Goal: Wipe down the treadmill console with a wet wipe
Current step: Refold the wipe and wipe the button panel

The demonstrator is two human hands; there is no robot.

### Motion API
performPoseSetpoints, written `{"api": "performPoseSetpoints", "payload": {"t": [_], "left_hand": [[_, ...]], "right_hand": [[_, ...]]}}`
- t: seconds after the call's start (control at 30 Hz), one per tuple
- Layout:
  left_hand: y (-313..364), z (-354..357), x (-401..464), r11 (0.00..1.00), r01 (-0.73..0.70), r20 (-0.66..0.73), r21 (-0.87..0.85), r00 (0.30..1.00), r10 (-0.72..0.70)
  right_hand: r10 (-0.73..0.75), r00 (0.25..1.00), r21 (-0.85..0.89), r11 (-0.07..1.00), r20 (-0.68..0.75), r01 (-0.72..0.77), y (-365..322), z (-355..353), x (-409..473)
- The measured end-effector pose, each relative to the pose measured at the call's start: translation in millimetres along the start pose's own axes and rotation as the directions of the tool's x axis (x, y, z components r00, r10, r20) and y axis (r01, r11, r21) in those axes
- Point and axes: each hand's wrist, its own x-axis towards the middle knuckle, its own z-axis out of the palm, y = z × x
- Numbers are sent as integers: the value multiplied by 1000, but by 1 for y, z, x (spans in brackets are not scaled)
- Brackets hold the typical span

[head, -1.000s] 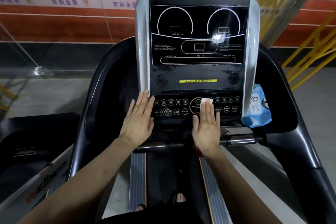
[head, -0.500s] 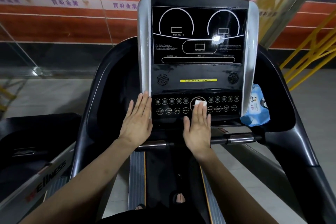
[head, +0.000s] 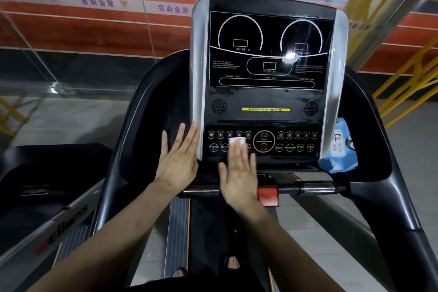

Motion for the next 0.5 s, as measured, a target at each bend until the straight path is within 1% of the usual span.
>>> {"api": "performPoseSetpoints", "payload": {"t": [0.07,0.13,0.2,0.3,0.33,0.37,0.43,0.5], "left_hand": [[0,-1,0,1000,-6,13,0,1000,6],[-2,-1,0,1000,-13,11,1,1000,13],[-5,-2,0,1000,-22,5,10,1000,22],[-8,-3,-1,1000,-27,8,1,1000,27],[-8,-3,-1,1000,-29,7,-8,1000,29],[-8,-3,-1,999,-29,9,-16,1000,29],[-7,-2,-1,999,-22,19,-26,1000,22],[-7,-1,0,999,-16,37,-29,999,17]], "right_hand": [[-139,989,-51,988,59,142,-17,6,-6],[-162,984,-107,980,77,169,-9,3,-8],[-97,994,-132,986,51,103,13,-1,-9],[44,999,-147,988,-7,-44,30,-1,-12],[66,998,-128,990,-9,-67,25,1,-11],[58,998,-104,993,-2,-58,17,5,-10],[-62,997,-75,995,35,64,-6,10,-7],[-200,978,-84,975,57,204,-20,13,-8]]}}
